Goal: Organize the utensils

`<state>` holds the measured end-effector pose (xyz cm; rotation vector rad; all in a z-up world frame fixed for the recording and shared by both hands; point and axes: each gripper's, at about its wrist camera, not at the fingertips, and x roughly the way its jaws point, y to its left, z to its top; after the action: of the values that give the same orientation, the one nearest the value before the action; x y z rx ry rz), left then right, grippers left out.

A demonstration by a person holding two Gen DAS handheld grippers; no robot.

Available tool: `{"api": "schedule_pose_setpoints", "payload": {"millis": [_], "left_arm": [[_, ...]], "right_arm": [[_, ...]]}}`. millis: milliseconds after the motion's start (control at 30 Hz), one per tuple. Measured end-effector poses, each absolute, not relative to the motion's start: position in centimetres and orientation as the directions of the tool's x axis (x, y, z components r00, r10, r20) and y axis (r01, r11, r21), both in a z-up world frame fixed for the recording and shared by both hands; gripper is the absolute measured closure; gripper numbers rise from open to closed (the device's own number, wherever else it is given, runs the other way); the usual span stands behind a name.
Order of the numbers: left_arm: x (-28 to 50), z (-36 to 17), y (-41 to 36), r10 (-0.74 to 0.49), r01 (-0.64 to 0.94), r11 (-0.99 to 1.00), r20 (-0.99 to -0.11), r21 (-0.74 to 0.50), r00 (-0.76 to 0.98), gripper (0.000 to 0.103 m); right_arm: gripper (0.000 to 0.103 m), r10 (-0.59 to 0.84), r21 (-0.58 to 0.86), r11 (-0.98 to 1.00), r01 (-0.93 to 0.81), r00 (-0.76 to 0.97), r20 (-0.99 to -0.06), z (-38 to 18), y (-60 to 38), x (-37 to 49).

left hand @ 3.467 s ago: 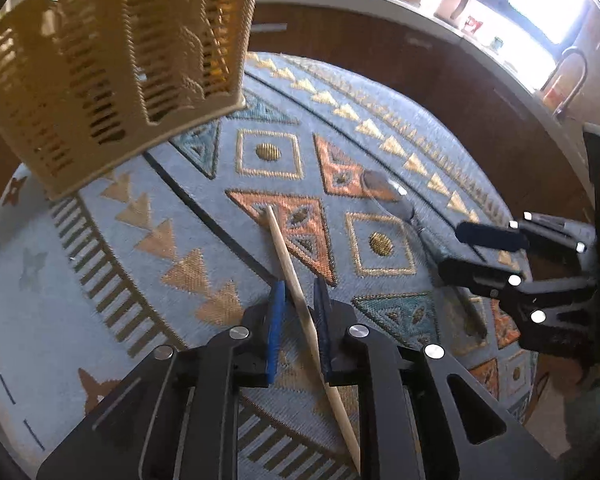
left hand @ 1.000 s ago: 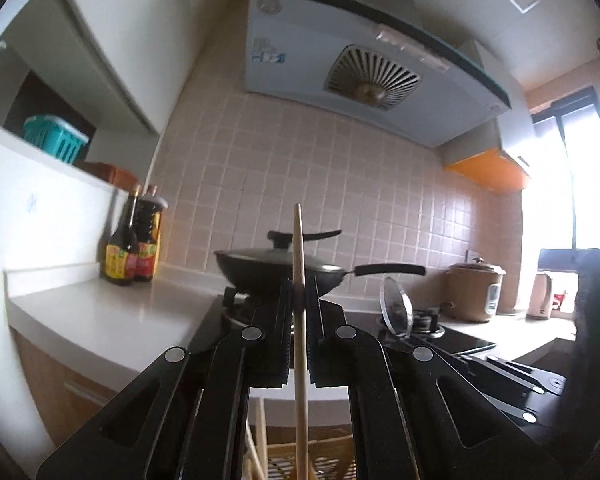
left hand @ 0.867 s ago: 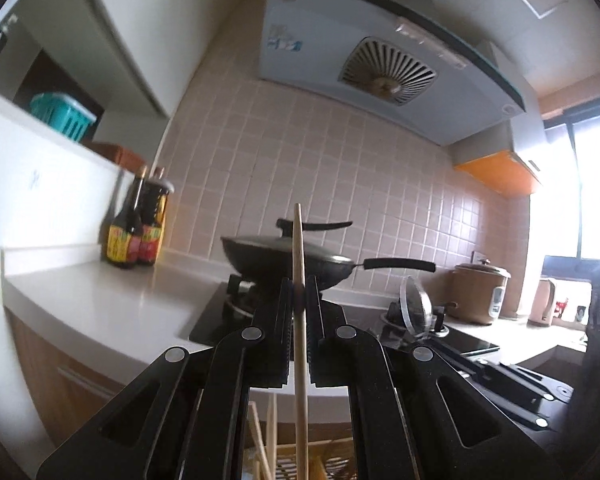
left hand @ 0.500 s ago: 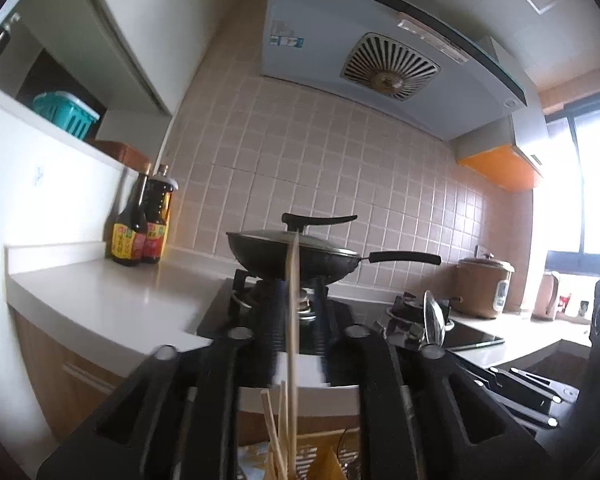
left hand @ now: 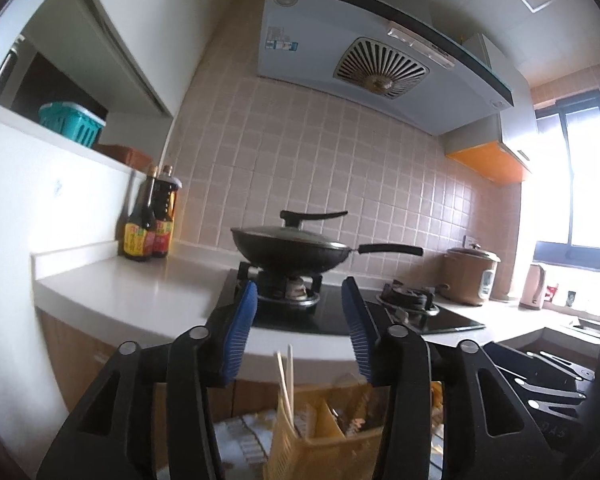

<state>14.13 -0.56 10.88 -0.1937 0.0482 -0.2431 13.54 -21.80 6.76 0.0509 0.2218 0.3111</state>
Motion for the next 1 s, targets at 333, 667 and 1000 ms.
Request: {"api": "schedule_pose_setpoints", "payload": {"millis": [333, 667, 1000], "left_arm": [[8.9, 8.5, -0.8, -0.192, 0.164, 0.975, -0.201, -0.151, 0.96, 0.028], [4.6, 4.0, -2.6, -0.037, 0.023, 0.993, -0.123, -0.112, 0.992, 0.014], [5.5, 2.0, -3.2, 0.062, -0.064, 0.998, -0.159, -0.01, 0.985, 0.009]], "right_arm": [[0.031, 0.147, 0.067, 0.989, -0.134, 0.958, -0.248, 5.1, -23.0, 8.0], [0.007, 0.021, 0.097, 0.995, -0.009, 0.991, -0.133, 0.8, -23.8, 4.8], [0.007, -0.012, 0.082, 0.996, 0.028, 0.982, -0.19, -0.9, -25.0, 6.1]]}}
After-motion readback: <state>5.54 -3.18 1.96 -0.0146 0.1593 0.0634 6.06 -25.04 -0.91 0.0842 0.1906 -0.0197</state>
